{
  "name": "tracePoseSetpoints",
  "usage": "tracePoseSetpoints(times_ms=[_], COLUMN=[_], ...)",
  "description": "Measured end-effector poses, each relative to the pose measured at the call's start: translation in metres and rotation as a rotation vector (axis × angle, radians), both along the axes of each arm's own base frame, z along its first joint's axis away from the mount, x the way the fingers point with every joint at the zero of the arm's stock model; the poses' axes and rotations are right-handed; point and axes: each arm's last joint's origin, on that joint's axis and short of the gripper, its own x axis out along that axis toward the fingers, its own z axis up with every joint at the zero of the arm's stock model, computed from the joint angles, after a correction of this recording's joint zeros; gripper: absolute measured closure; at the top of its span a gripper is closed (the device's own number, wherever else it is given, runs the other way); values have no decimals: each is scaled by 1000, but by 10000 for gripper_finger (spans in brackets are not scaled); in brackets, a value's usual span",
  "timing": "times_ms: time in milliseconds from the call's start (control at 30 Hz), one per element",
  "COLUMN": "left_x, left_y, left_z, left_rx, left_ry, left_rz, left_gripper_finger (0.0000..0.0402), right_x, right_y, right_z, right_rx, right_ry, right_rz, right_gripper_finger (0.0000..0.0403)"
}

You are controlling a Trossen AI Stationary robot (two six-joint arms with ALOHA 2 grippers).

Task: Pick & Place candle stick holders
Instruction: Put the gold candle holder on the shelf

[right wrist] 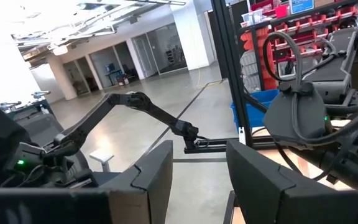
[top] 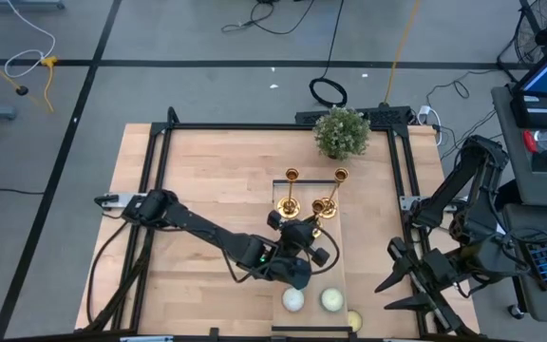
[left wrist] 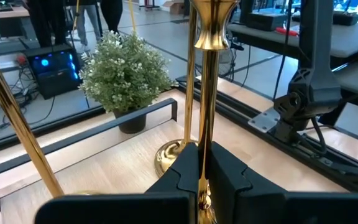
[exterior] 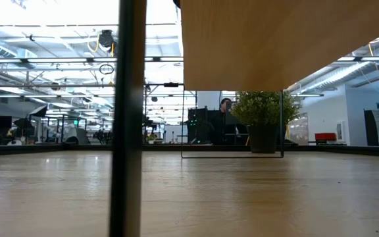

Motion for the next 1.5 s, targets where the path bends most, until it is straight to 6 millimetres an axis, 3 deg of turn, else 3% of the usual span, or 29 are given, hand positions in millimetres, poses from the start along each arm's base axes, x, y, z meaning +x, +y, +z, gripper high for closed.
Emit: tracePoseSetpoints(times_ms=[400, 1500], left_x=[7, 5], left_y=[-1, 6], left_z=[-19, -27], left_rx=[-28, -20], left_ry=[-4, 42], left_rz=[9, 42], left_gripper_finger=[388, 388], right_x=[0, 0], right_y=[0, 0], right_z=[0, 0], right_rx=[3, 3], right_ry=[2, 1], right_rz=[1, 2], right_gripper_finger=[257, 257])
